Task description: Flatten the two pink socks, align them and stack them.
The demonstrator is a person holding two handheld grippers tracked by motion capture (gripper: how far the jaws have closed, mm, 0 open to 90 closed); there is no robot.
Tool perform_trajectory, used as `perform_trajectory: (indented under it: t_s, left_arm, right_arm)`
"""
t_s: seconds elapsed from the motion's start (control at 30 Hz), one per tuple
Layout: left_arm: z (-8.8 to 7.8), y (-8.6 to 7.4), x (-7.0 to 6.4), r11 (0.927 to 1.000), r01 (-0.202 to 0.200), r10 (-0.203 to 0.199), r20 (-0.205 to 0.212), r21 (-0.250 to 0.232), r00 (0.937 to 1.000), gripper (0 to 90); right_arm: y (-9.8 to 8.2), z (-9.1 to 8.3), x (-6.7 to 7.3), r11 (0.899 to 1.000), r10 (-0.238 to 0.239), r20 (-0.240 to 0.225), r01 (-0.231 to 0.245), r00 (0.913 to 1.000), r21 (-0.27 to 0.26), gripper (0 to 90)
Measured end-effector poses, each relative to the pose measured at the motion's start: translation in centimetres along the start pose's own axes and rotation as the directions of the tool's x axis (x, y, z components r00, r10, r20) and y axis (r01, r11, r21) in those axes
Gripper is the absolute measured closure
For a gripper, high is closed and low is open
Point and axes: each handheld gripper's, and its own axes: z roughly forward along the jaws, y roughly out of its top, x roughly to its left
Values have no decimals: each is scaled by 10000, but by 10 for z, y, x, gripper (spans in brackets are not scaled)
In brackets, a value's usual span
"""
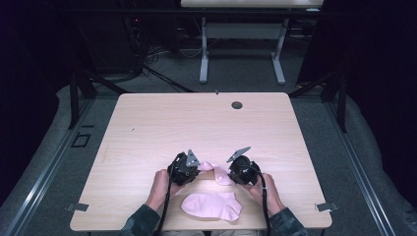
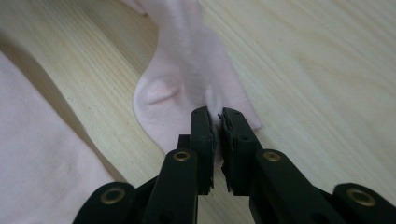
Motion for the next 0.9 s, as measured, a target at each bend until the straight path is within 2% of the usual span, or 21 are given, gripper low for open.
perform_trajectory:
  t_s: [0.03, 0.1, 0.17, 0.23, 0.3, 0.37, 0.4, 0.43, 0.47, 0.53, 0.57, 0.63, 0.77, 0.83, 0.9]
  left_arm:
    - [-5, 0, -1, 9995, -308, 306, -275, -50, 9992, 831]
    - [-14, -1, -6, 9951, -925, 899, -687, -359, 9936, 830]
    - [-18, -6, -14, 9878, -1507, 1464, -955, -385, 9846, 825]
    - [-16, -12, -23, 9819, -1891, 1878, -796, -88, 9790, 811]
    - [-14, -17, -26, 9819, -1893, 1896, -474, 103, 9807, 769]
    - [-15, -23, -24, 9888, -1468, 1471, -80, 268, 9891, 692]
    - [-17, -26, -21, 9915, -1258, 1255, 106, 322, 9920, 655]
    - [-20, -30, -17, 9957, -907, 900, 321, 192, 9954, 631]
    - [-23, -31, -14, 9977, -649, 642, 387, 184, 9972, 586]
    - [-29, -35, -7, 10000, 51, -48, 640, -37, 9979, 507]
    - [-33, -37, -3, 9992, 358, -341, 755, -200, 9966, 471]
    - [-43, -38, 4, 9956, 786, -732, 1000, -512, 9923, 439]
    - [-55, -34, 12, 9868, 1422, -1327, 1170, -770, 9842, 405]
    - [-56, -32, 15, 9812, 1828, -1739, 1271, -617, 9765, 409]
    - [-49, -30, 16, 9779, 2089, -2068, 1032, -96, 9729, 435]
  right_arm:
    - [0, -3, 0, 10000, 38, 43, -38, 10000, -77, 832]
    - [1, -11, -3, 10000, -95, 131, 95, 9999, -25, 830]
    - [3, -15, -5, 9998, -211, 83, 211, 9997, -36, 828]
    - [4, -15, -4, 9979, -623, 274, 618, 9977, 189, 822]
    - [5, -11, -3, 9948, -847, 264, 830, 9961, 584, 782]
    - [4, -7, -3, 9943, -841, 75, 835, 9964, 657, 696]
    - [3, -7, -4, 9926, -851, 109, 838, 9963, 882, 653]
    - [1, -6, -5, 9934, -743, 32, 737, 9972, 874, 627]
    - [-1, -8, -8, 9933, -787, -17, 786, 9969, 844, 589]
    - [-3, -11, -11, 9953, -477, -118, 485, 9988, 834, 563]
    - [-5, -11, -13, 9979, -241, -189, 252, 9995, 595, 557]
    - [-7, -15, -17, 9989, 110, -347, -94, 9993, 462, 538]
    - [-8, -18, -20, 9957, 901, -683, -915, 9936, -171, 539]
    - [-5, -17, -20, 9937, 1058, -751, -1083, 9915, -298, 540]
    - [-2, -13, -19, 9937, 1066, -697, -1086, 9919, -260, 547]
